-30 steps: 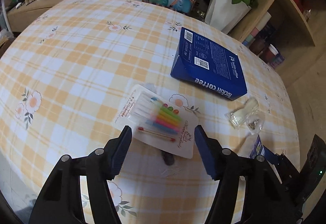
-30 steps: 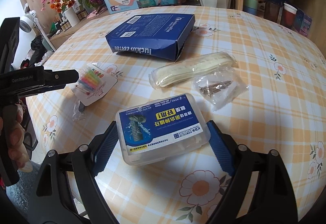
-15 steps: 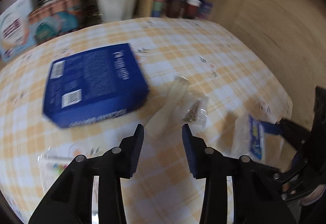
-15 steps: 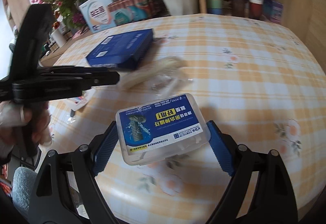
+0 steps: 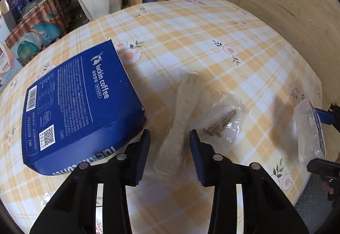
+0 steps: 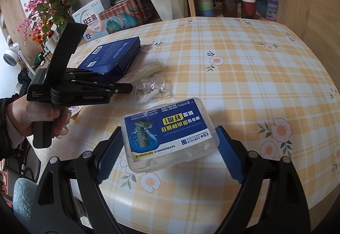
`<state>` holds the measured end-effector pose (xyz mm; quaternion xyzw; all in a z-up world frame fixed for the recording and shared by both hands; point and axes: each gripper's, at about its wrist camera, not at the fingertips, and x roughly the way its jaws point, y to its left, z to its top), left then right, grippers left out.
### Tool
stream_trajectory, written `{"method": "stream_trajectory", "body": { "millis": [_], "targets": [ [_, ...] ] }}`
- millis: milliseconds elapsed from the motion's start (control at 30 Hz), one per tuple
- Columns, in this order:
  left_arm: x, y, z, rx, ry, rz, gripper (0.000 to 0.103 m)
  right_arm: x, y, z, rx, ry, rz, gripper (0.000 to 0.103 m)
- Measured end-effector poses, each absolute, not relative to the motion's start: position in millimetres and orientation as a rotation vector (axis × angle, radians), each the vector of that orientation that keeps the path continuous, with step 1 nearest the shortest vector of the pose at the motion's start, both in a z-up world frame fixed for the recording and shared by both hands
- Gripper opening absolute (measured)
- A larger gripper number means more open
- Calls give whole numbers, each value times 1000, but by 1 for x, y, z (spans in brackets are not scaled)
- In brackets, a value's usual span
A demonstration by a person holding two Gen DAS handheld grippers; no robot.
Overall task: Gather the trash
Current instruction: 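Grasp the cream wrapped packet with the left tool while the right tool holds the box, then carry both over the brown bin and open the left tool to drop the packet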
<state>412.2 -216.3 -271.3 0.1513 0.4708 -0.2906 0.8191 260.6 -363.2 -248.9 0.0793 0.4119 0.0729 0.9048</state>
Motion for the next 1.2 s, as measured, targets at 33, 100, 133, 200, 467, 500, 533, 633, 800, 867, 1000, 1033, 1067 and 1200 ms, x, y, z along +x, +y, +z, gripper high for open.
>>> {"method": "stream_trajectory", "body": {
  "millis": [33,100,133,200,467,500,533,633,800,867,1000,1033,1067,1200],
  "targets": [
    [412,-214,-271,311,1013,-609,18,260,-363,-248,164,851,150,85],
    [408,-207,-267,267,1023,-605,18,258,-361,-246,166,849,151,85],
    [405,-204,-264,254,1019,-601,18,258,-361,-246,167,847,152,85],
    [396,-194,-254,213,1002,-589,18,255,-359,-242,167,841,154,85],
    [348,-163,-208,90,911,-591,16,239,-340,-221,151,809,175,85],
    [344,-159,-203,78,902,-590,9,238,-338,-218,149,807,178,85],
    [339,-155,-199,69,895,-586,8,234,-334,-215,144,802,183,85],
    [322,-141,-187,37,876,-576,7,226,-325,-208,135,792,193,85],
    [305,-127,-176,24,850,-554,7,214,-311,-198,120,779,208,85],
    [296,-121,-169,5,838,-548,7,207,-307,-192,119,770,214,85],
    [271,-108,-150,-16,788,-550,7,194,-299,-178,98,749,226,85],
    [266,-105,-146,-24,778,-550,7,190,-297,-175,95,742,231,85],
    [258,-100,-141,-34,767,-548,7,186,-294,-172,93,737,236,85],
    [225,-81,-126,-79,739,-539,7,172,-285,-163,79,719,257,85]
  ]
}}
